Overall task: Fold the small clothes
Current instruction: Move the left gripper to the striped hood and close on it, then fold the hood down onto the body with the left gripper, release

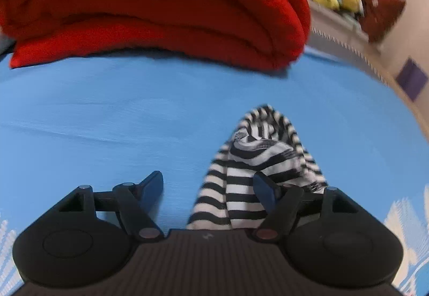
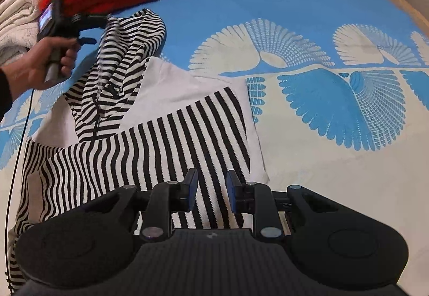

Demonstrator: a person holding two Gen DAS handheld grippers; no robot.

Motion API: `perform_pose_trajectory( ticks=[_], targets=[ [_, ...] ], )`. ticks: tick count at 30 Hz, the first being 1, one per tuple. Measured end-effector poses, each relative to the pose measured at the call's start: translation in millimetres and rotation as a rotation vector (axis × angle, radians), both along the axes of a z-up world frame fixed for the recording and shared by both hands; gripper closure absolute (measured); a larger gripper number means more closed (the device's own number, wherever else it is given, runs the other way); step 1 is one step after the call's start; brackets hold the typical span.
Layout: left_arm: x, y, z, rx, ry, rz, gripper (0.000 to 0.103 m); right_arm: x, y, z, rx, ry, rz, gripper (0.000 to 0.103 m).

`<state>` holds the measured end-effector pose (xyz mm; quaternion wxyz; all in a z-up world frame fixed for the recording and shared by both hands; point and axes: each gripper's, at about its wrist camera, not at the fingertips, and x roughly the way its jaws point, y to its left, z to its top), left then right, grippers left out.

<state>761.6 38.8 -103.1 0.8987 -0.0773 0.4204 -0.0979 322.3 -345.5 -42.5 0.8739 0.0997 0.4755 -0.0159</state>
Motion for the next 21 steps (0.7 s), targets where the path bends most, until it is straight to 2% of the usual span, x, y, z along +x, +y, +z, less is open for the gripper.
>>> perform_pose_trajectory(
  ticks=[1,2,3,4,5,6,10,14,16,18,21],
  targets=[
    [1.9,-5.1,-3.9,0.016,0.009,-0.013,0.026,0.6,0.5,-1.0,-0.001,0.003,0.002,0.079],
    [2.3,-9.5,-6.5,0.033,0.011,-0.022,0.033,1.2,1.5,-1.9,-0.003,0.005,0.003,0.079],
    [2.5,-13.0,-9.1,0.045,0.01,-0.031,0.047,1.7,2.3,-2.7,-0.005,0.007,0.006,0.079],
    [2.6,-15.4,-11.6,0.045,0.016,-0.045,0.057,1.9,3.2,-3.1,-0.006,0.008,0.007,0.079],
    [1.4,-17.4,-12.9,0.04,0.021,-0.059,0.077,2.3,3.5,-3.6,-0.008,0.01,0.008,0.079],
    [-0.6,-19.4,-12.1,0.044,0.014,-0.069,0.089,2.6,3.5,-3.9,-0.01,0.012,0.007,0.079],
    [-14.1,-28.2,12.9,0.117,-0.06,-0.1,0.094,2.6,4.2,-2.8,-0.016,0.012,0.004,0.079],
    [-56.0,-26.1,52.8,0.11,-0.136,-0.145,0.095,3.2,4.0,3.8,-0.014,-0.001,-0.006,0.079],
    [-90.0,-27.4,73.2,0.077,-0.183,-0.207,0.096,2.3,3.4,9.0,-0.007,-0.014,-0.01,0.079],
    [-132.3,-31.3,88.5,0.091,-0.236,-0.293,0.097,1.7,3.2,13.2,-0.003,-0.023,-0.014,0.079],
    [-211.4,-31.2,101.6,0.078,-0.289,-0.442,0.098,-0.7,2.5,19.3,0.009,-0.033,-0.019,0.079]
  ],
)
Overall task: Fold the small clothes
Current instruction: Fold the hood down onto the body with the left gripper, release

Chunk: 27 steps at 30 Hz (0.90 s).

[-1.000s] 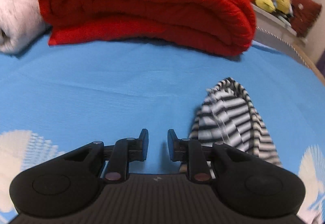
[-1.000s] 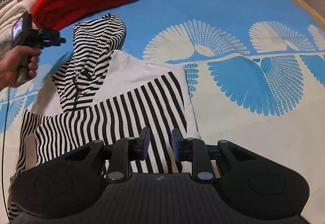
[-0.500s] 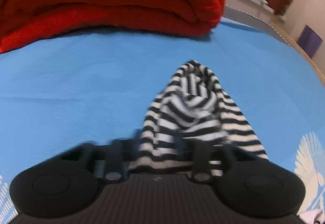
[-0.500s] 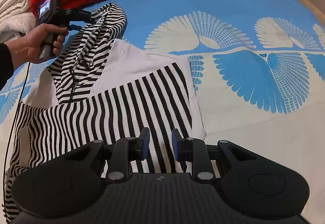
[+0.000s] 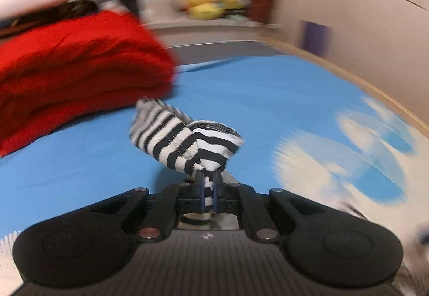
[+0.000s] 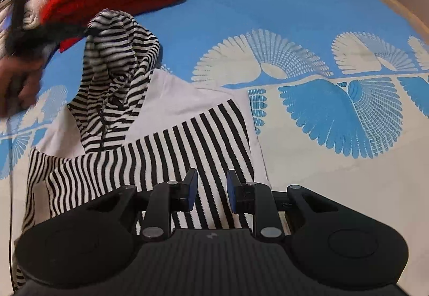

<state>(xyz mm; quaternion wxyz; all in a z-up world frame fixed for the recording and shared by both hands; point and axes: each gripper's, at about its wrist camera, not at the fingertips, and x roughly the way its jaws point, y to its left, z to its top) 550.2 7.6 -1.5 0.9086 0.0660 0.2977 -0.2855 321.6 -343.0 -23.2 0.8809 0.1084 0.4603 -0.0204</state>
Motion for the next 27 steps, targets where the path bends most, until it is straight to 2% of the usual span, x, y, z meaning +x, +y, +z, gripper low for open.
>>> perform_pose_trajectory(
  ticks=[3,5,7,8,10,11,12,13,14,15,17,19,21,24,27],
  targets=[
    [-87.3,7.6,2.2,-0.016,0.019,-0.15,0.098,-2.4,0.0,6.6,0.013,-0.016,-0.003,0.079],
    [-143.9,12.8,-4.9,0.009,0.096,-0.246,0.098,-2.5,-0.3,9.8,0.025,-0.026,-0.013,0.079],
    [-197.4,21.2,-14.5,0.076,0.192,-0.33,0.098,-2.4,-1.0,12.9,0.04,-0.034,-0.023,0.079],
    [-215.5,27.1,-20.3,0.109,0.25,-0.34,0.093,-2.5,-2.2,14.8,0.054,-0.04,-0.031,0.079],
    [-240.2,42.2,-28.4,0.178,0.327,-0.266,0.091,-3.2,-3.3,17.7,0.081,-0.054,-0.042,0.078],
    [-246.4,51.7,-24.7,0.169,0.325,-0.193,0.091,-3.4,-3.6,18.6,0.094,-0.058,-0.049,0.078],
    [-248.4,60.0,-18.3,0.13,0.311,-0.122,0.086,-3.7,-3.9,18.9,0.107,-0.061,-0.056,0.078],
    [-246.7,71.7,-10.5,0.053,0.304,-0.005,0.082,-3.7,-4.2,18.4,0.128,-0.059,-0.063,0.077],
    [-243.8,79.3,-7.4,-0.002,0.312,0.078,0.068,-3.4,-3.8,17.1,0.144,-0.053,-0.062,0.076],
    [-242.4,87.6,-7.4,-0.05,0.323,0.176,0.061,-2.9,-2.1,15.1,0.158,-0.044,-0.055,0.075],
    [-227.2,90.4,-16.6,-0.085,0.393,0.347,0.06,-1.3,3.1,8.9,0.175,-0.017,-0.038,0.072],
    [-215.9,95.1,-38.2,-0.129,0.541,0.466,0.058,1.5,7.1,0.9,0.194,0.021,-0.038,0.068],
    [-211.1,92.1,-58.1,-0.182,0.675,0.504,0.058,3.6,11.0,-12.2,0.209,0.081,-0.038,0.067],
    [-209.4,85.6,-68.1,-0.233,0.71,0.496,0.052,5.3,19.3,-32.7,0.201,0.168,-0.021,0.067],
    [-204.5,80.9,-79.4,-0.266,0.756,0.503,0.051,6.1,25.8,-51.5,0.183,0.23,-0.021,0.067]
  ],
)
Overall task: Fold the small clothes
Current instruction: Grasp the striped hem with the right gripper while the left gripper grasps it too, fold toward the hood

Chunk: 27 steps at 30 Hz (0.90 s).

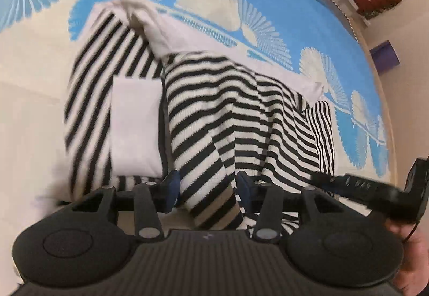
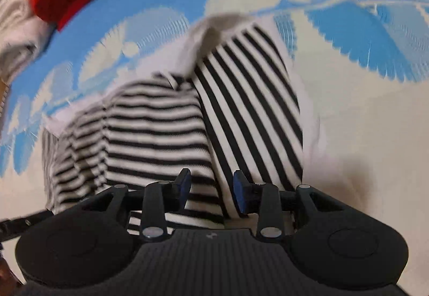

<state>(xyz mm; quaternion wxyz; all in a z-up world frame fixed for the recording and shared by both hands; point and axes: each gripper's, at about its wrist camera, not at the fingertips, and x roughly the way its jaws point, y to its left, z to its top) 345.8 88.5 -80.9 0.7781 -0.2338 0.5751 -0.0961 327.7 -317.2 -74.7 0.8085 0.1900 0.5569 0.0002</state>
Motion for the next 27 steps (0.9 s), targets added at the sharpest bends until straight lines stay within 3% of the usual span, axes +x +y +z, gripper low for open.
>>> perform_pose_trajectory(
  ticks=[2,3,4,5,6,9,10,12,14,16,18,20,22,25,27],
  targets=[
    [2.6,0.2,-8.1,-0.016,0.039,0.035,0.054,0.0,3.7,-8.6,-0.014,0.023,0.004,0.067],
    [3.5,-0.8,-11.7,-0.023,0.045,0.043,0.062,-0.8,5.5,-11.3,-0.023,0.027,0.004,0.072],
    [5.5,-3.6,-14.0,-0.022,0.042,0.042,0.073,-0.5,7.2,-12.0,-0.031,0.027,0.007,0.09],
    [8.5,-5.3,-15.6,-0.016,0.035,0.033,0.097,-0.8,9.4,-11.5,-0.027,0.019,0.012,0.102],
    [8.9,-2.2,-11.7,-0.006,0.015,0.033,0.101,-1.1,10.4,-9.0,-0.014,0.006,0.012,0.102],
    [9.2,6.7,25.1,0.0,-0.194,0.042,0.101,-3.7,5.5,12.1,0.061,-0.111,-0.038,0.103],
    [6.2,14.9,44.6,-0.022,-0.294,0.062,0.101,-5.2,1.2,25.4,0.117,-0.179,-0.068,0.103],
    [-0.8,29.3,66.3,-0.072,-0.416,0.102,0.101,-13.1,-7.8,59.8,0.18,-0.359,-0.113,0.103],
    [-6.5,42.1,73.4,-0.081,-0.464,0.14,0.101,-21.5,-17.8,81.7,0.203,-0.48,-0.155,0.103],
    [-7.0,51.9,61.5,-0.071,-0.412,0.172,0.101,-27.5,-27.9,86.1,0.226,-0.512,-0.202,0.103],
    [-2.2,55.5,35.2,-0.042,-0.264,0.181,0.101,-26.6,-33.8,73.8,0.237,-0.454,-0.217,0.103],
    [1.9,49.4,7.4,0.056,-0.103,0.149,0.101,-16.7,-31.3,47.7,0.153,-0.271,-0.197,0.103],
    [3.7,45.3,-15.6,0.081,0.016,0.138,0.098,-13.4,-29.7,19.7,0.084,-0.109,-0.199,0.103],
    [8.4,45.4,-13.4,0.023,0.009,0.117,0.086,-13.6,-33.0,-8.9,0.088,0.01,-0.238,0.097],
    [9.9,44.0,1.5,0.036,-0.053,0.108,0.061,-12.3,-33.7,-5.4,0.077,-0.002,-0.247,0.088]
  ],
)
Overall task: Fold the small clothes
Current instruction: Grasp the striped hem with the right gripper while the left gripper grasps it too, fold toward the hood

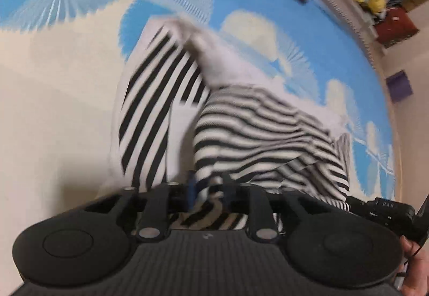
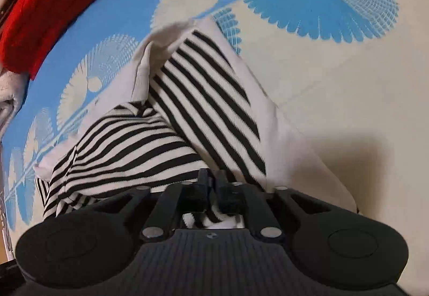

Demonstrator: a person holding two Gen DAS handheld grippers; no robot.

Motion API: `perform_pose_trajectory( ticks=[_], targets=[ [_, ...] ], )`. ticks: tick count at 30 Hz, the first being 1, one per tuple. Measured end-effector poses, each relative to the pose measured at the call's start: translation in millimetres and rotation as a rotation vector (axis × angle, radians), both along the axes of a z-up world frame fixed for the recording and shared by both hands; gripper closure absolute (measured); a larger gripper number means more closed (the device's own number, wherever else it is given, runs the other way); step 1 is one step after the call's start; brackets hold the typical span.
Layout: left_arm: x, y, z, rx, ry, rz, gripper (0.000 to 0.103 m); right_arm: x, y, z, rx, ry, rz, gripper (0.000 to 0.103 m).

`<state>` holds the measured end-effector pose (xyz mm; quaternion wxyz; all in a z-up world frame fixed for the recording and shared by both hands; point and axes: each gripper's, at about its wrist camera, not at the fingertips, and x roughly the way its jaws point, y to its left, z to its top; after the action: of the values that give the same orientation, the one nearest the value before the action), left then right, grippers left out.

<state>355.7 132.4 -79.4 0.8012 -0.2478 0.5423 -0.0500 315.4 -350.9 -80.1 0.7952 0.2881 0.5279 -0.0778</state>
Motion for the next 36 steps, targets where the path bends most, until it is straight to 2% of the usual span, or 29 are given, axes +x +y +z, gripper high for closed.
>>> perform_pose_trajectory(
  ticks=[1,2,3,4,5,6,7,8,9,11,12,13,15,16,17,18,19,21,22,24,26,28,30,32,34,36],
  targets=[
    [-2.3,-1.8,3.8,0.005,-0.02,-0.002,0.055,0.5,-1.6,4.9,-0.007,-0.024,-0.003,0.088],
    [-3.0,-2.0,4.8,0.009,-0.03,-0.003,0.051,0.4,-0.3,10.4,-0.014,-0.052,0.003,0.079],
    [-2.3,-3.9,2.1,0.014,-0.027,0.0,0.052,1.7,1.8,15.0,-0.022,-0.075,0.016,0.062],
    [-4.2,-6.5,0.4,0.016,-0.015,-0.001,0.053,1.2,1.0,16.9,-0.026,-0.084,0.029,0.051],
    [-5.5,-7.6,-1.8,0.02,0.002,-0.006,0.066,3.1,4.8,14.7,-0.029,-0.075,0.053,0.051],
    [-3.7,-10.2,-5.6,0.025,0.016,-0.014,0.09,1.4,6.9,10.3,-0.03,-0.054,0.072,0.052],
    [-4.8,-12.4,-7.2,0.032,0.022,-0.023,0.101,4.1,10.5,3.6,-0.023,-0.03,0.086,0.066],
    [-7.9,-10.3,-3.1,0.033,0.004,-0.019,0.101,3.1,13.8,-0.8,0.0,-0.017,0.092,0.08],
    [-10.7,-7.6,5.1,0.017,-0.042,-0.014,0.101,1.8,16.1,-1.8,0.029,-0.017,0.092,0.1],
    [-16.0,-4.8,25.3,-0.017,-0.143,-0.025,0.101,-0.2,16.4,14.6,0.03,-0.077,0.068,0.1],
    [-18.0,-6.4,29.9,-0.002,-0.168,-0.038,0.101,1.3,16.1,24.6,0.019,-0.121,0.064,0.1],
    [-18.5,-9.0,26.6,0.028,-0.156,-0.05,0.101,-0.5,15.1,35.9,0.008,-0.163,0.06,0.1],
    [-16.1,-12.4,-1.1,0.077,-0.027,-0.052,0.1,-1.4,14.2,41.5,-0.05,-0.178,0.059,0.1],
    [-15.6,-13.9,-17.6,0.094,0.052,-0.052,0.099,1.1,13.6,32.4,-0.08,-0.13,0.049,0.1],
    [-15.8,-16.1,-25.6,0.116,0.088,-0.06,0.091,2.9,10.5,14.8,-0.06,-0.047,0.025,0.1],
    [-15.7,-17.6,-24.1,0.139,0.083,-0.065,0.084,3.9,8.2,-0.6,-0.024,0.022,0.005,0.097],
    [-15.5,-17.7,-17.9,0.154,0.061,-0.066,0.082,4.9,8.6,-9.6,-0.009,0.065,-0.007,0.09],
    [-16.1,-17.0,2.4,0.177,-0.013,-0.059,0.069,6.9,10.9,-5.6,-0.042,0.064,-0.017,0.08],
    [-18.0,-16.8,15.0,0.191,-0.067,-0.048,0.068,8.4,11.4,4.0,-0.068,0.041,-0.015,0.075],
    [-23.5,-21.5,35.8,0.218,-0.179,-0.059,0.068,2.4,11.9,27.0,-0.136,-0.043,-0.024,0.072],
    [-28.6,-31.8,45.5,0.221,-0.246,-0.099,0.068,-5.2,17.9,50.5,-0.218,-0.16,0.001,0.067],
    [-28.3,-43.0,48.3,0.208,-0.267,-0.145,0.069,-7.5,24.7,60.9,-0.227,-0.23,0.061,0.063],
    [-28.7,-54.1,42.6,0.207,-0.256,-0.2,0.069,-5.7,26.4,56.3,-0.179,-0.229,0.091,0.063],
    [-27.2,-63.4,25.0,0.268,-0.176,-0.252,0.069,-1.6,29.0,44.4,-0.116,-0.182,0.122,0.063],
    [-26.8,-63.1,0.7,0.342,-0.068,-0.26,0.074,1.2,30.9,27.3,-0.076,-0.096,0.153,0.063],
    [-26.3,-59.0,-12.6,0.362,-0.017,-0.252,0.077,4.1,32.4,7.8,-0.087,-0.001,0.163,0.063]
  ],
)
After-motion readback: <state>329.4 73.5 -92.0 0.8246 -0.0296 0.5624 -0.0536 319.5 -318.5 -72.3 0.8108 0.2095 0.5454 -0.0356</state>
